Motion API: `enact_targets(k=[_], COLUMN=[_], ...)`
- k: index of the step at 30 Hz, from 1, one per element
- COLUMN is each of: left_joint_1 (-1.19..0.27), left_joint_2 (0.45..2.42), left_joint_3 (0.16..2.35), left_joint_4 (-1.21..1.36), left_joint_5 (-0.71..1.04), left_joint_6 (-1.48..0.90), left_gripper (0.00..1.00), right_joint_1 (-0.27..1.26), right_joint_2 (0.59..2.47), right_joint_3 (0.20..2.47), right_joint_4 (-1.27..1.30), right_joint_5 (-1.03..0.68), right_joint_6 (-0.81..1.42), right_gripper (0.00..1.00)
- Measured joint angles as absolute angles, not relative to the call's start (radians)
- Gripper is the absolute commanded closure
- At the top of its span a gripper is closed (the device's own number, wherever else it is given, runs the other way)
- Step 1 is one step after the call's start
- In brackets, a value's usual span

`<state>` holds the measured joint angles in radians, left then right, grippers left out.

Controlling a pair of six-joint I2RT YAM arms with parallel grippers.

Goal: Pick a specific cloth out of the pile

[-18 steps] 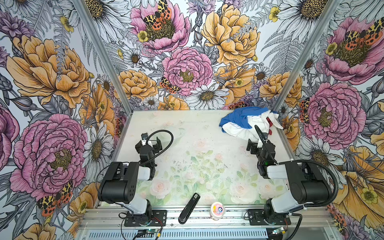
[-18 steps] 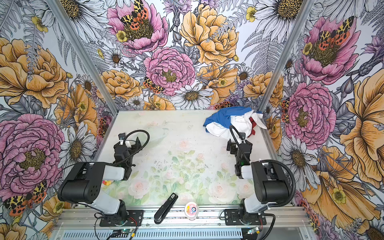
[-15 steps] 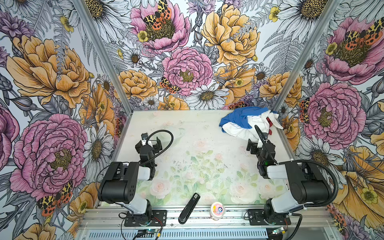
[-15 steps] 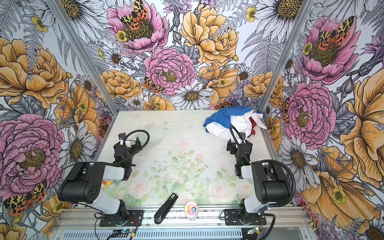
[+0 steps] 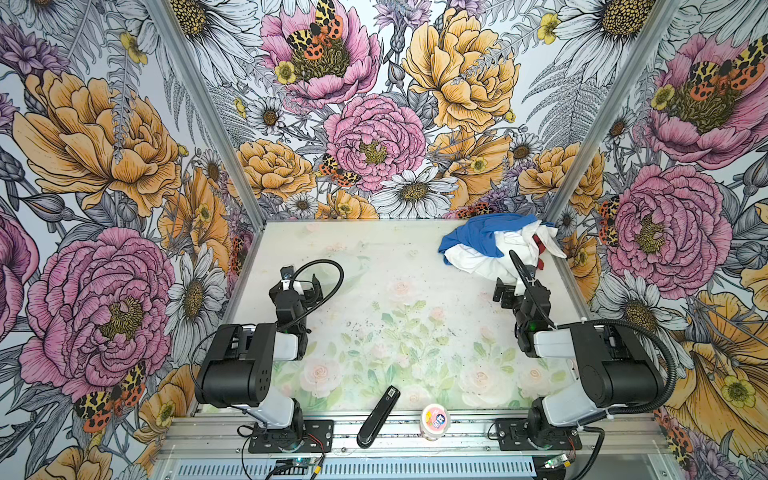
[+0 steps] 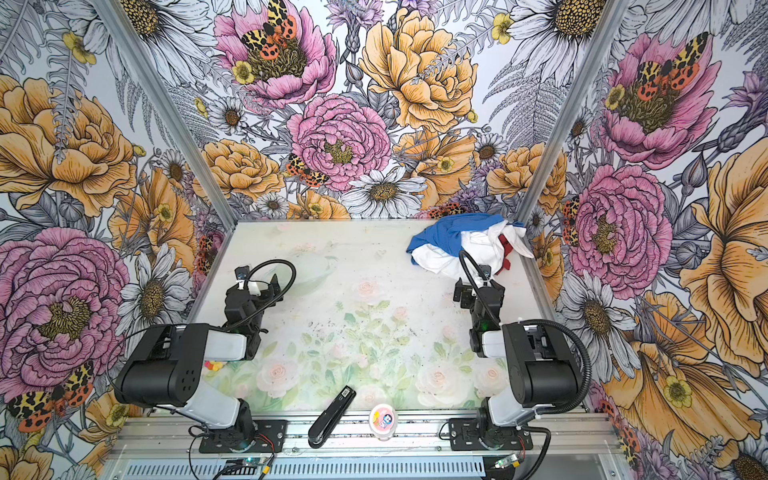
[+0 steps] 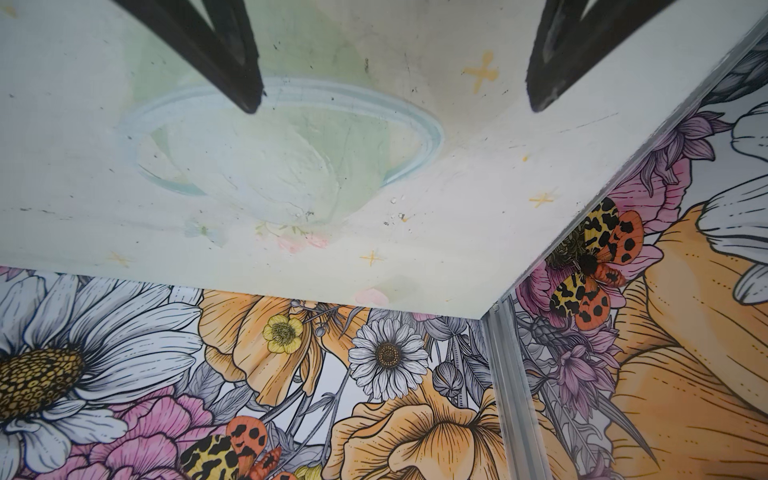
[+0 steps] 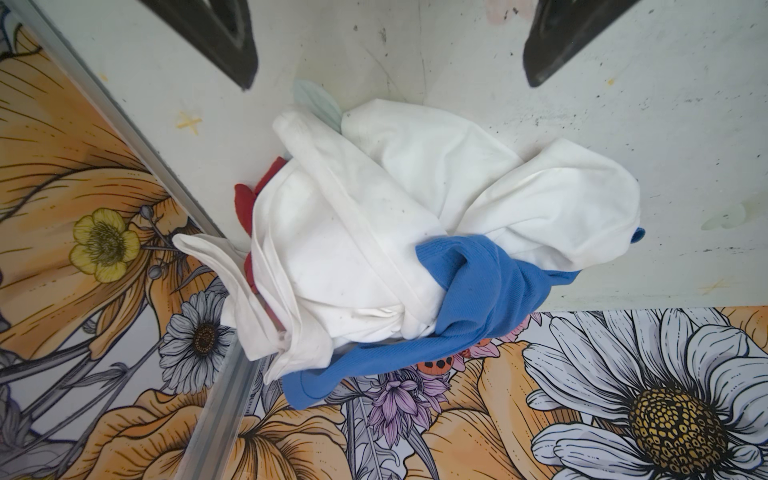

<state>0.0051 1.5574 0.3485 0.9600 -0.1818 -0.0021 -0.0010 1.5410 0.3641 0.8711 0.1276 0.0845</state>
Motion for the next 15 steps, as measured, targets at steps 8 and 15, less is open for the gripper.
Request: enact_targets(k=[8,15], left_joint_1=[0.005,-0.014], left_joint_2=[1.557,1.554], left_joint_3=[0.348,0.347], left_joint_4=[0.953,0.954], left_joint_5=[-0.175,-0.175], left_joint_6=[-0.002,0.012], left_gripper=[0.01,0.01], right_joint_1=[-0.001,-0.001], right_joint_2=[1.541,1.531], right_joint_3=[0.364,0.356], right_joint_4=[0.871,0.883], right_joint_5=[0.128,0.126], right_joint_6=[0.084,0.080], right_gripper=[0.00,0.00])
